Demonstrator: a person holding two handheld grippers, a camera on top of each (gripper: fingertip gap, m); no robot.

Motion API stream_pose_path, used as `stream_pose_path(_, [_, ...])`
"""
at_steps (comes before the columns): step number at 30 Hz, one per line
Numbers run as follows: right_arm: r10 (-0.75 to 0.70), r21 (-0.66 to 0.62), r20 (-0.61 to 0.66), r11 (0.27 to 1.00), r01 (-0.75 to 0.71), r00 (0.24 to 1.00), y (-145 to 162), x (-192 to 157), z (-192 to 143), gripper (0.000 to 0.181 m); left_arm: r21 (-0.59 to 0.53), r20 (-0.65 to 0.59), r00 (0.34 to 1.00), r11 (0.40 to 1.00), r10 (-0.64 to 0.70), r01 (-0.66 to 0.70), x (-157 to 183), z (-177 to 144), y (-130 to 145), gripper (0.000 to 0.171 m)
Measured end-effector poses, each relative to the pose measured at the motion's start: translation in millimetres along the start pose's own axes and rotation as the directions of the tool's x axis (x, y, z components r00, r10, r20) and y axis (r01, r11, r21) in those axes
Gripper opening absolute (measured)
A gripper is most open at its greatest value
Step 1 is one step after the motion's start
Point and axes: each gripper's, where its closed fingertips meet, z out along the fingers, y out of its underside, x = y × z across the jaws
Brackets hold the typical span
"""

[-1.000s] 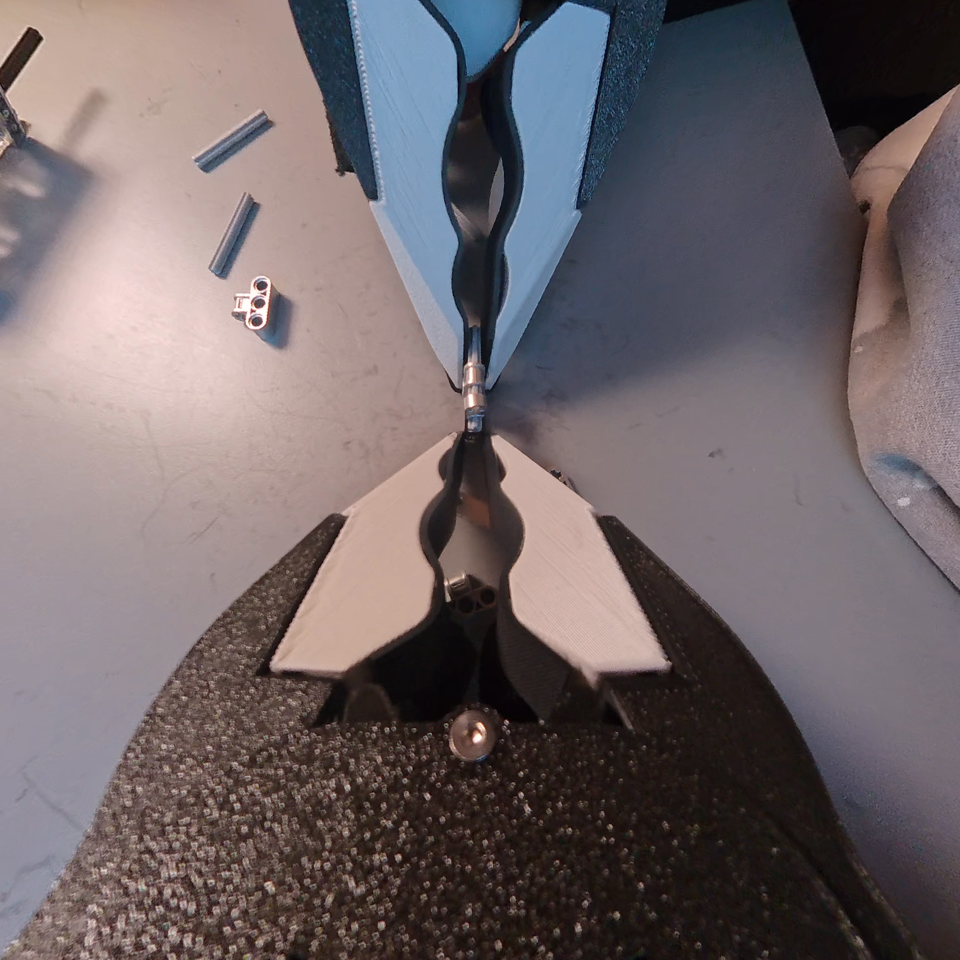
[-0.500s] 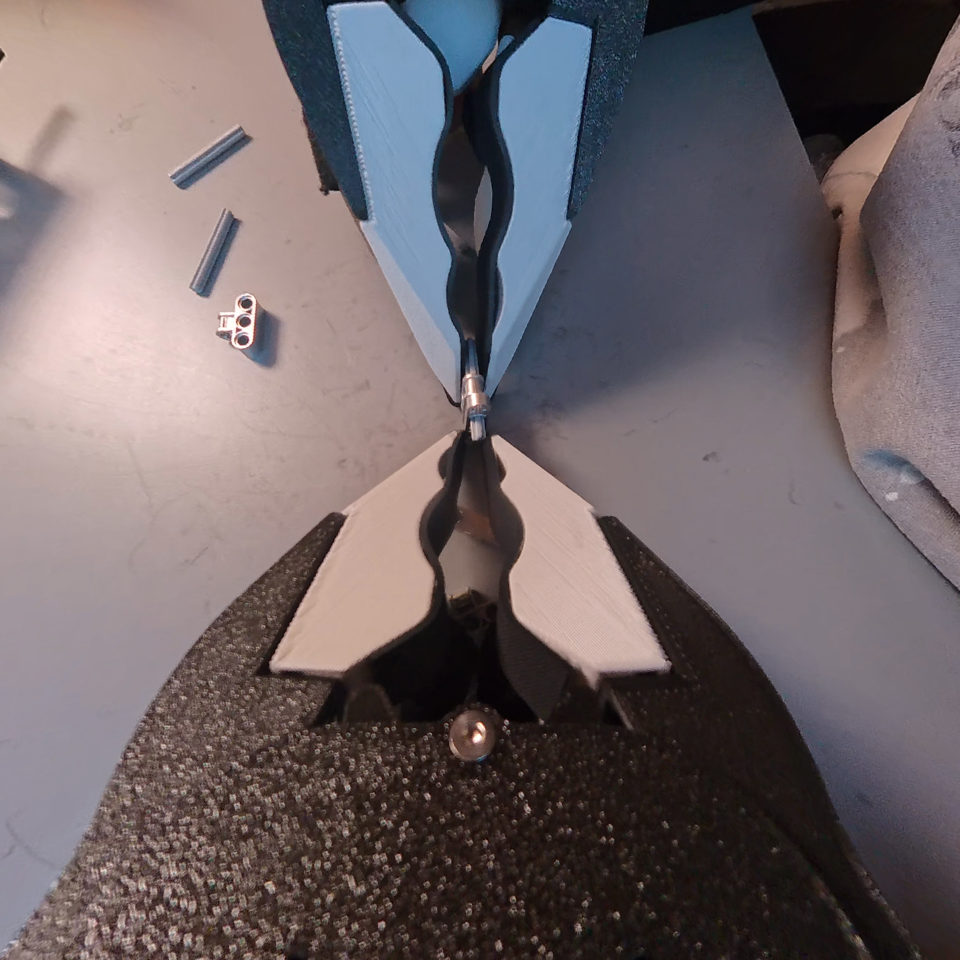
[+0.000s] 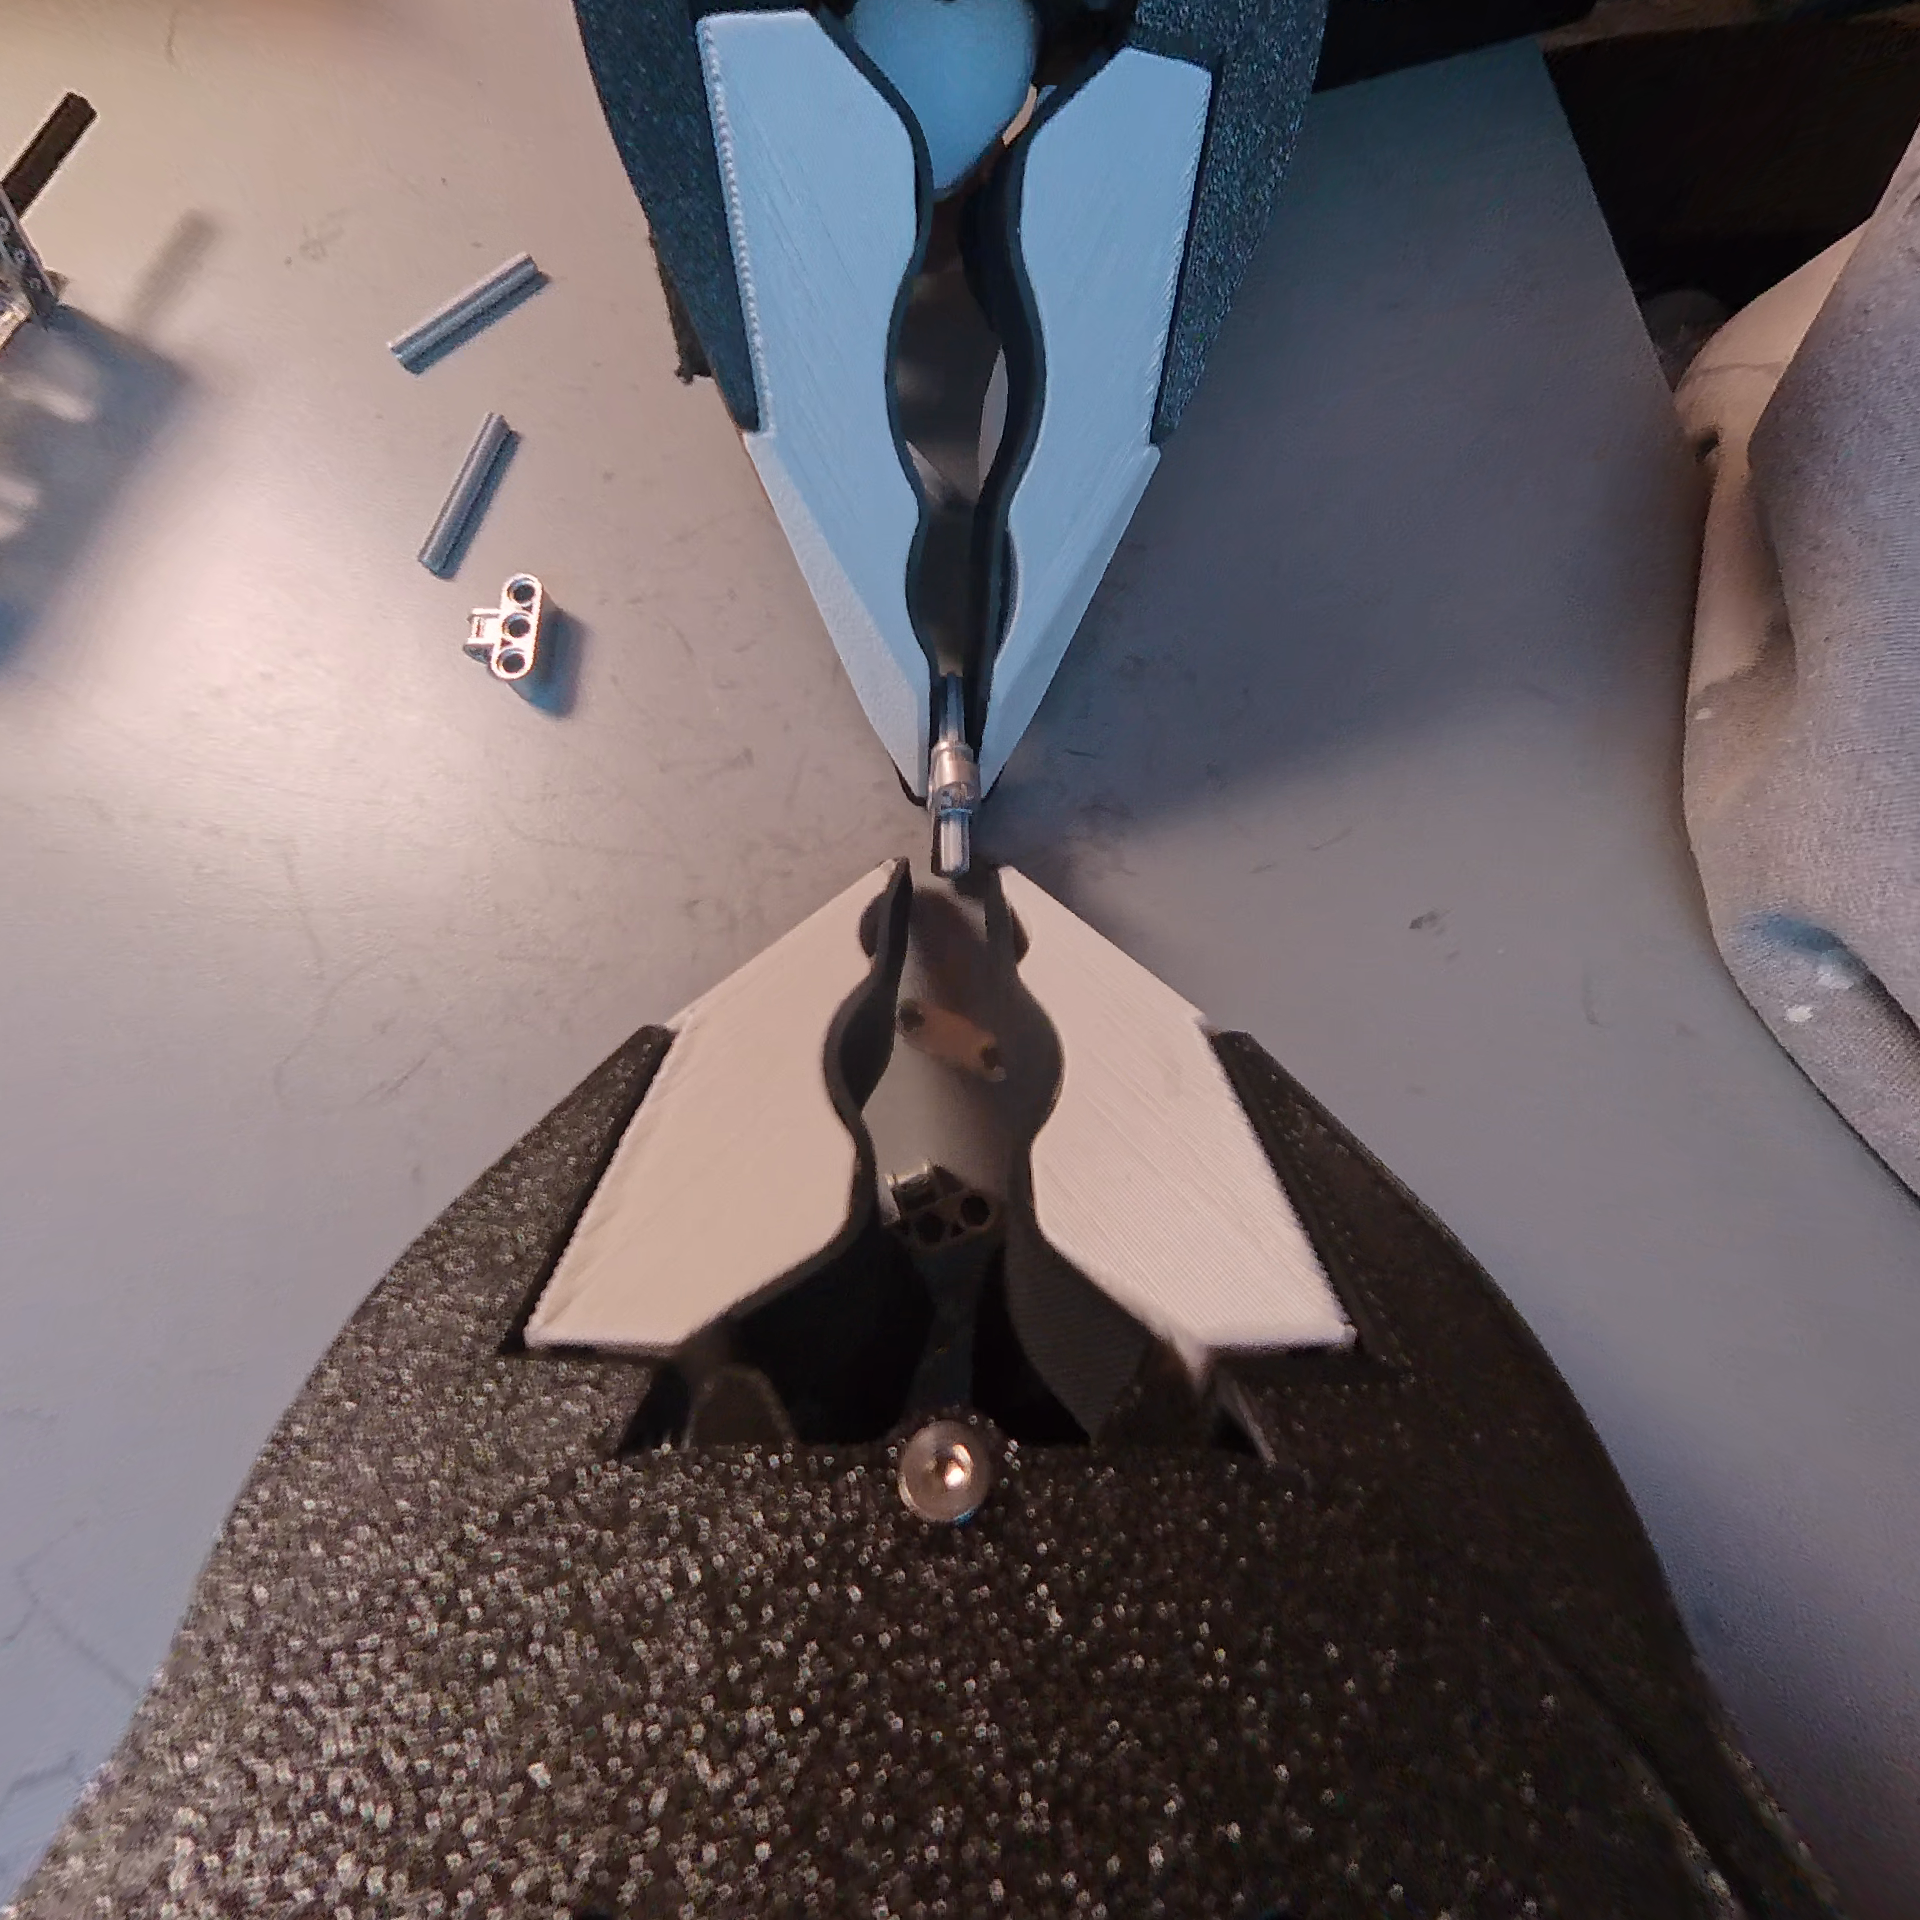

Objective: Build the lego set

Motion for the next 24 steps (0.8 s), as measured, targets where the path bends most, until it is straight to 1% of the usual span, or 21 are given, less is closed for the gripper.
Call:
stream_pose_path(3, [-0.002,-0.001,-0.001,1.0,0.002,1.0,0,0,0,0.002,0.01,0.007,1.0,1.0,-0.007,0.006,0,2,-4,0.011])
stream_pose_path(7, [0.0,-0.002,0.0,1.0,0.0,1.0,0,0,0,0.002,-0.003,0.011,1.0,1.0,0.002,-0.002,0,5,-2,0.006])
stream_pose_path(10, [-0.002,-0.002,-0.004,1.0,0.002,1.0,0,1,0,0.003,-0.003,0.016,1.0,1.0,-0.002,0.002,0,5,-3,0.006])
stream_pose_path(13, [0.004,0.016,-0.007,1.0,-0.004,1.0,-2,2,-2,0.002,0.024,0.019,1.0,1.0,-0.006,0.006,-1,3,-6,0.006])
stream_pose_path(17, [0.031,0.103,-0.001,0.994,-0.031,1.0,-16,6,-17,0.003,0.137,-0.005,0.999,0.99,-0.044,0.044,-2,-9,-22,0.006])
stream_pose_path(20, [0.053,0.171,0.007,0.984,-0.053,0.999,-27,8,-29,0.004,0.225,-0.045,0.995,0.97,-0.086,0.094,-2,-18,-34,0.006])
stream_pose_path(22, [0.074,0.234,0.013,0.969,-0.075,0.997,-37,10,-38,0.006,0.31,-0.094,0.987,0.939,-0.128,0.152,-1,-27,-46,0.006])
stream_pose_path(24, [0.091,0.309,-0.001,0.947,-0.086,0.996,-48,15,-48,0.007,0.407,-0.157,0.972,0.886,-0.173,0.223,-2,-40,-61,0.006])
